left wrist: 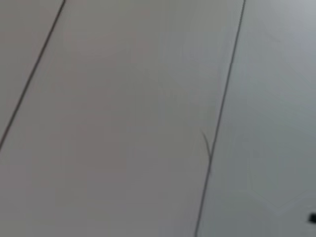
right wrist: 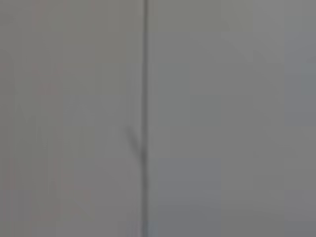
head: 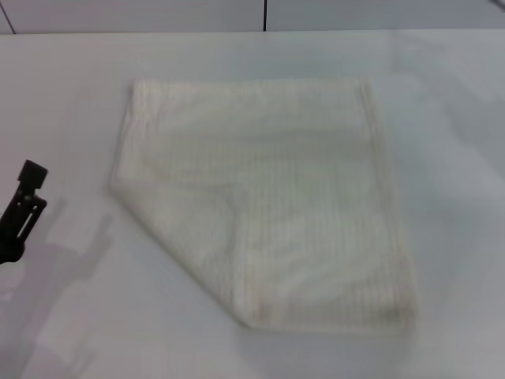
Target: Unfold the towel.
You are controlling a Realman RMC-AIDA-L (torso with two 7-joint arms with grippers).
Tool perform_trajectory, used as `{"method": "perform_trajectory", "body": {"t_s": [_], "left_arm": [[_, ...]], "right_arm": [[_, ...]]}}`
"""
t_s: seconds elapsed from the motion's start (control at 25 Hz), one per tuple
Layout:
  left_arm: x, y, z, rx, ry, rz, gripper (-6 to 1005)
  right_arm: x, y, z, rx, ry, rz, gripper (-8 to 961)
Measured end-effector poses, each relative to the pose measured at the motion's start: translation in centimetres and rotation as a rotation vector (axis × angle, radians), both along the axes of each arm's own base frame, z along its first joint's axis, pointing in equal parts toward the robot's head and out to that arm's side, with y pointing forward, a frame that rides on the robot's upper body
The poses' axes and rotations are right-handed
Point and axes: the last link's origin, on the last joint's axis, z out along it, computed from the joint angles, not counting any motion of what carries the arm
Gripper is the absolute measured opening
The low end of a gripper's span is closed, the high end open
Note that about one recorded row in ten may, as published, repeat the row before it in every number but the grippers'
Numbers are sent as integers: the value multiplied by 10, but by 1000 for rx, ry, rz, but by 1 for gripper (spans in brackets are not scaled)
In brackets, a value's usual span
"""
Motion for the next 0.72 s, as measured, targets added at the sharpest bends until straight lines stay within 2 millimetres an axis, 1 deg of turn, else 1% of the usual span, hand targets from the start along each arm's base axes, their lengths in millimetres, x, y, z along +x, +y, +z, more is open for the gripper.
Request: {"method": "perform_trajectory", "body": {"t_s": [0.04,0.08,0.12,0.16,0.2,0.24,0.32,0.36,0.4,0.44,0.48,0.52,0.6,0.64,0.68,0.72], "left_arm": [[0,0,0,0,0,0,814],[1,2,0,-8,1,-10,814],[2,9,1,-35,5,-36,813],[2,9,1,-35,5,-36,813],[3,12,2,-47,6,-47,813],[5,19,4,-83,7,-77,813],[8,28,6,-121,5,-110,813],[8,28,6,-121,5,-110,813],[9,32,7,-136,7,-123,813],[9,32,7,-136,7,-123,813],[14,43,8,-170,19,-155,813],[15,46,7,-179,23,-164,813],[15,46,7,-179,23,-164,813],[18,51,6,-195,35,-179,813],[18,51,6,-195,35,-179,813],[26,66,1,-248,75,-208,813]], "right_arm": [[0,0,0,0,0,0,-1],[-4,4,-2,-79,-18,-3,-1],[-11,11,-6,-235,-70,-17,-1],[-11,11,-6,-235,-70,-17,-1],[-16,17,-9,-392,-144,-60,-1],[-18,19,-12,-460,-195,-87,-1],[-19,22,-15,-590,-302,-180,-1],[-19,22,-15,-590,-302,-180,-1],[-19,23,-16,-632,-351,-224,-1],[-16,23,-18,-668,-397,-272,-1],[-16,24,-19,-695,-437,-310,-1],[-14,24,-20,-717,-480,-352,-1],[-11,22,-25,-756,-565,-412,-1],[-10,20,-27,-768,-576,-419,-1],[-10,20,-27,-768,-576,-419,0],[-10,18,-31,-784,-583,-424,0]]}}
